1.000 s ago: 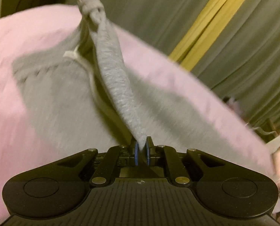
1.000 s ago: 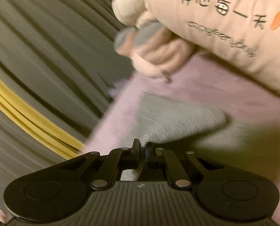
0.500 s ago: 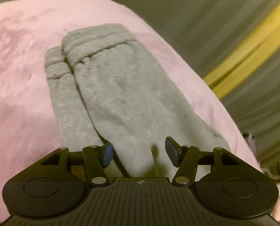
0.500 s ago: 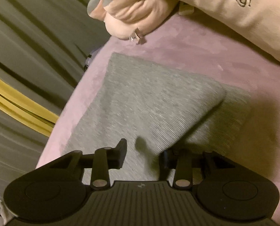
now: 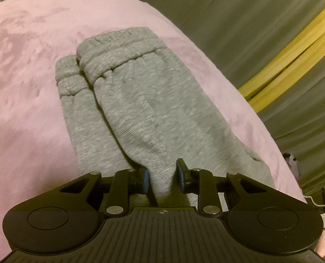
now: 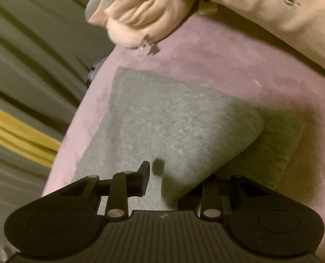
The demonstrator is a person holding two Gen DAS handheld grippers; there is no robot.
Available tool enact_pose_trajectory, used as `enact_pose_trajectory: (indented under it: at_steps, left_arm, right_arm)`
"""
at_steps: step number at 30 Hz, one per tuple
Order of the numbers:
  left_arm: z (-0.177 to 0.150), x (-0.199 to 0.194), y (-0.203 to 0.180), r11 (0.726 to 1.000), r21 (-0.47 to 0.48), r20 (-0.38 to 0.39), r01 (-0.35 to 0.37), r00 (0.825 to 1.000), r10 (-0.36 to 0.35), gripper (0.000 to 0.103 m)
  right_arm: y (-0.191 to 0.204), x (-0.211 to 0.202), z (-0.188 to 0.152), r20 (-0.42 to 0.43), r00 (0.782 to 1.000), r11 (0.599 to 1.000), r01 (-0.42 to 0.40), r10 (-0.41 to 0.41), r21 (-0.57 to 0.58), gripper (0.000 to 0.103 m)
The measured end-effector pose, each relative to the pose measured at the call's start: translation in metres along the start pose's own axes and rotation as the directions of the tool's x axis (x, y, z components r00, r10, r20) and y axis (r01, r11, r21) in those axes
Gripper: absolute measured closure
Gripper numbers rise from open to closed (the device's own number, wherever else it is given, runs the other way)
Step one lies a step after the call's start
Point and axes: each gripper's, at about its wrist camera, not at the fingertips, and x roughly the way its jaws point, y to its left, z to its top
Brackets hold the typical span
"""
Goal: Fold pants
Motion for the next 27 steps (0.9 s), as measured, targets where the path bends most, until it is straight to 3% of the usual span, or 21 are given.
enact_pose_trajectory:
  at_steps: [1,7,9,11,13,16,17,18,19,23,25,27]
  left_arm:
    - [0.001,0.000,0.000,1.000,0.004,0.000,-0.001,1.000,0.001,0.079]
    - [-0.001,-0.016,-0.007,0.997,0.078,0.056,-0.001,0.998,-0.003,0.088]
    - [-0.003,-0.022,-0.007,0.995,0.101,0.071,-0.005,0.997,-0.002,0.089]
    - [-0.004,-0.025,-0.007,0.995,0.104,0.075,-0.010,0.997,0.002,0.089]
    - [-0.005,-0.025,-0.005,0.994,0.105,0.067,-0.028,0.998,0.021,0.089]
    - [-0.006,-0.024,-0.004,0.993,0.098,0.039,-0.059,0.998,0.056,0.086]
    - [-0.006,-0.026,-0.004,0.992,0.097,0.044,-0.075,0.996,0.071,0.078]
    - [-0.007,-0.029,-0.005,0.990,0.099,0.056,-0.099,0.994,0.094,0.074]
    - [-0.007,-0.033,-0.005,0.987,0.097,0.079,-0.130,0.989,0.122,0.066]
    - [-0.007,-0.058,-0.009,0.978,0.077,0.200,-0.196,0.964,0.177,0.043]
    - [-0.007,-0.068,-0.018,0.972,0.109,0.257,-0.206,0.951,0.173,0.032]
    - [-0.008,-0.068,-0.032,0.964,0.171,0.274,-0.205,0.949,0.153,0.025]
  right_arm:
    - [0.001,-0.004,0.001,0.012,1.000,1.000,0.006,-0.006,-0.009,0.097]
    - [0.031,-0.059,-0.012,0.190,0.981,0.973,0.017,0.027,-0.229,0.098]
    - [0.030,-0.067,-0.018,0.224,0.974,0.962,0.080,-0.020,-0.262,0.098]
    - [0.022,-0.062,-0.019,0.217,0.973,0.952,0.136,-0.077,-0.274,0.098]
    - [0.014,-0.045,-0.023,0.175,0.966,0.923,0.236,-0.189,-0.304,0.097]
    - [0.001,-0.032,-0.026,0.127,0.963,0.918,0.265,-0.237,-0.295,0.096]
    - [0.001,-0.034,-0.025,0.134,0.964,0.920,0.261,-0.231,-0.293,0.093]
    - [0.002,-0.035,-0.024,0.141,0.960,0.916,0.275,-0.244,-0.292,0.079]
    - [0.002,-0.038,-0.023,0.160,0.949,0.905,0.310,-0.273,-0.291,0.074]
    - [0.011,-0.059,-0.012,0.307,0.875,0.847,0.458,-0.375,-0.272,0.055]
    - [0.018,-0.070,-0.012,0.380,0.842,0.827,0.495,-0.382,-0.265,0.045]
    - [0.028,-0.078,-0.014,0.443,0.814,0.814,0.518,-0.375,-0.263,0.038]
